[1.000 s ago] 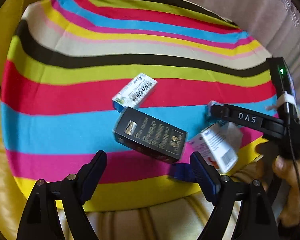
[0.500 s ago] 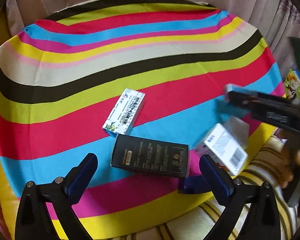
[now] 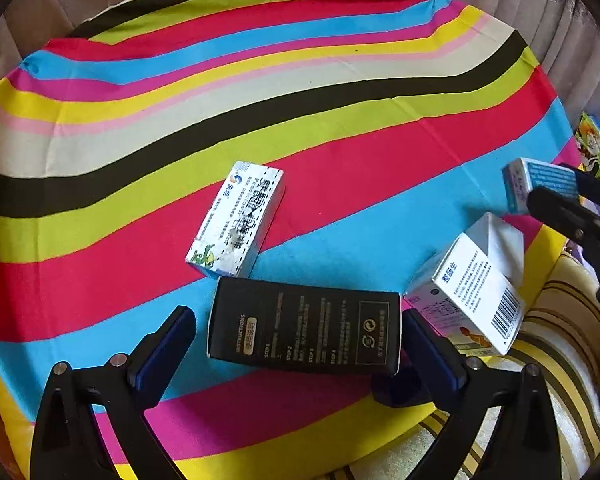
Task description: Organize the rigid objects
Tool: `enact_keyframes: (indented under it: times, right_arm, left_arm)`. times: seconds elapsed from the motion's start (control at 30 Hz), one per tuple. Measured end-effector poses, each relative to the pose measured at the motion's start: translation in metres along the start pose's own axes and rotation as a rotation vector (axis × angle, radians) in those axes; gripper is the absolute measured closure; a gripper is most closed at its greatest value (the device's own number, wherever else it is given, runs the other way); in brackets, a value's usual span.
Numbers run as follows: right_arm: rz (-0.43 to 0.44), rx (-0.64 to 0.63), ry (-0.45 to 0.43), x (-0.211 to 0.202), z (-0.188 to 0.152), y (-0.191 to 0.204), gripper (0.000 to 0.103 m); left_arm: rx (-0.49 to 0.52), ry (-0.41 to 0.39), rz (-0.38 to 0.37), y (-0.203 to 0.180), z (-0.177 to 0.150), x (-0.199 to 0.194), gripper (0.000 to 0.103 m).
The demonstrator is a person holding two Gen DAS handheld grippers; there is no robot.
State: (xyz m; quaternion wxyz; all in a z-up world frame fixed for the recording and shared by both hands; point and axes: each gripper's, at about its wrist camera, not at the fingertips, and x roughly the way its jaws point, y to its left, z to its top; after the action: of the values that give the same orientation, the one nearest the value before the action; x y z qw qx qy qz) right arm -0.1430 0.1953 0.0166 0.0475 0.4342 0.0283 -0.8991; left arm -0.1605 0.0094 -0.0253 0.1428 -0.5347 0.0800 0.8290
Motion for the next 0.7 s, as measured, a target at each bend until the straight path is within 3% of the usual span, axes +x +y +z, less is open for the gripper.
enact_keyframes:
  times: [0.07, 0.37, 0.6, 0.7]
  right_arm:
    - [-0.002, 0.001, 0.001, -0.003, -0.004, -0.002, 0.023]
    - [-0.014, 0.010, -0.011, -0.019, -0.015, -0.013, 0.023]
    - [-0.025, 0.021, -0.020, -0.033, -0.024, -0.024, 0.023]
    - [-0.025, 0.023, -0.020, -0.039, -0.029, -0.028, 0.023]
  left_arm:
    - [-0.005, -0.002, -0.007, 0.000, 0.000, -0.002, 0.016]
    - [-0.085, -0.066, 0.004, -0.004, -0.009, -0.024, 0.016]
    - [-0.156, -0.181, 0.117, -0.021, -0.023, -0.061, 0.016]
    - [-0.189, -0.225, 0.123, -0.029, -0.030, -0.075, 0.016]
